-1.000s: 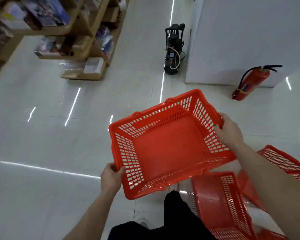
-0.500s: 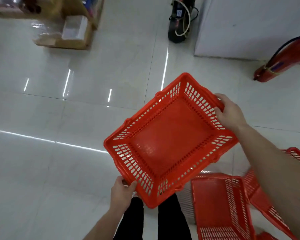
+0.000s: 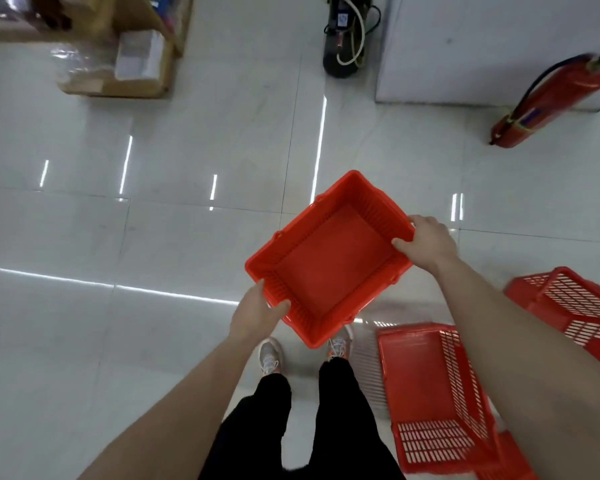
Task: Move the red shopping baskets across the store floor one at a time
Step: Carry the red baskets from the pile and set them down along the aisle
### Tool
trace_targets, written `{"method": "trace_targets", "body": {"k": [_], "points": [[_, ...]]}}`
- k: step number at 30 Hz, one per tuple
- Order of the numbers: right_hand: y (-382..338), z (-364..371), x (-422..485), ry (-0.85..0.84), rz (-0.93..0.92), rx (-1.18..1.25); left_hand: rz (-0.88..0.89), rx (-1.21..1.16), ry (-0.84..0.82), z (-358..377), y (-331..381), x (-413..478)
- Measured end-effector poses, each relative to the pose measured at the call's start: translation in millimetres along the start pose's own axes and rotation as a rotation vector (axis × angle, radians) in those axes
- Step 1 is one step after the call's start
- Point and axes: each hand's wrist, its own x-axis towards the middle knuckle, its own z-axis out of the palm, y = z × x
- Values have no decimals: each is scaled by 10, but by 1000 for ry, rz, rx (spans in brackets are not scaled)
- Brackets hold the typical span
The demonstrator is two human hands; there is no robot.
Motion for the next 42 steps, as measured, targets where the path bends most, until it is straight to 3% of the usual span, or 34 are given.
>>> {"method": "trace_targets", "body": {"k": [6, 11, 17, 23, 34, 42], "points": [[-16, -344, -1028, 96, 98, 91, 262, 227, -18, -423, 740, -299], [67, -350, -2036, 148, 219, 18, 537, 475, -77, -523, 1058, -636], [181, 175, -3521, 224, 447, 83, 913, 866, -275, -411, 1143, -1210], [344, 931, -4883, 174, 631, 275, 1147, 1118, -420, -107, 1067, -1918], [1158, 2042, -6554, 290, 938, 628, 1409, 1277, -627, 1333, 889, -3358], [2363, 3024, -6817, 137, 982, 769, 1312, 1363, -597, 2574, 756, -3659]]}}
